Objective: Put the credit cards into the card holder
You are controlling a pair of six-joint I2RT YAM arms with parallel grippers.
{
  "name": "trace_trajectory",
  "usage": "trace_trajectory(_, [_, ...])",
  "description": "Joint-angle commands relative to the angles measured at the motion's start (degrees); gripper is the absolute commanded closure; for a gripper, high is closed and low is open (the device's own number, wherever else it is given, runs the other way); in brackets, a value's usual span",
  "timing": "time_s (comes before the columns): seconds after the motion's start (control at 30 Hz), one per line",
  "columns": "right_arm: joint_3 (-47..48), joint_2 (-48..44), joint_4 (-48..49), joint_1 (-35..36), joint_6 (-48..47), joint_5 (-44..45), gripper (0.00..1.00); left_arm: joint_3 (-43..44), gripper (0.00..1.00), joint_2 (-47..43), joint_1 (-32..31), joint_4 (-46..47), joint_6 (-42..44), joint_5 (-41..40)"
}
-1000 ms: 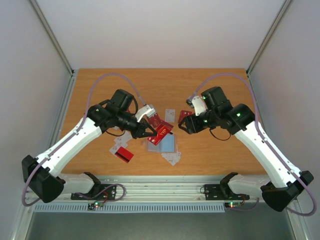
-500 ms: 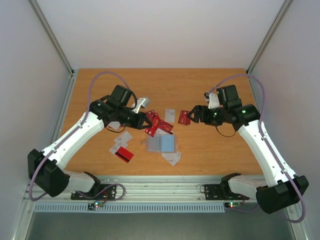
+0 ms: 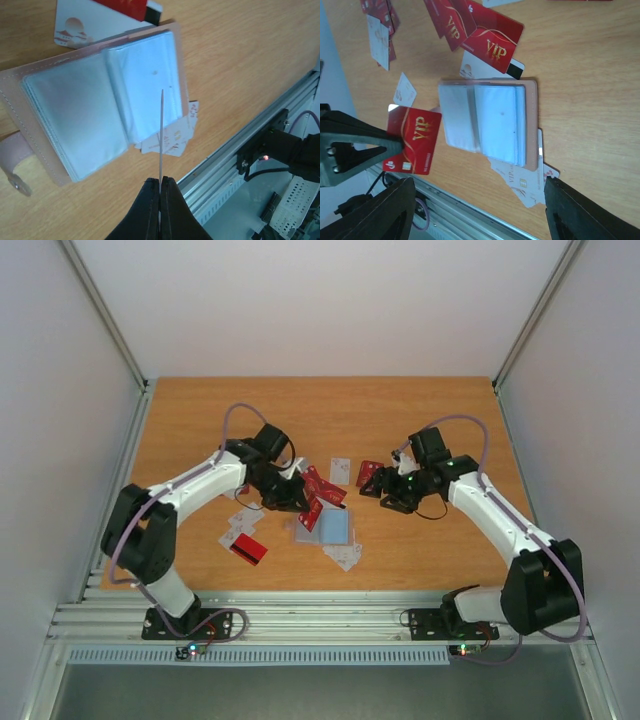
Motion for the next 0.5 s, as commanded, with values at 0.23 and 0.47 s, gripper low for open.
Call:
trace_trajectory(0.23, [-2.1, 10.4, 13.3, -0.2, 4.6, -7.4, 0.35, 3.0, 1.00, 11.6, 0.2, 1.5, 2.0, 2.6])
trace_trajectory(0.47, [-1.2, 17.1, 17.4, -0.2, 4.6, -11.0, 0.43, 4.3, 1.00, 14.6, 0.2, 0.9, 3.0, 3.2])
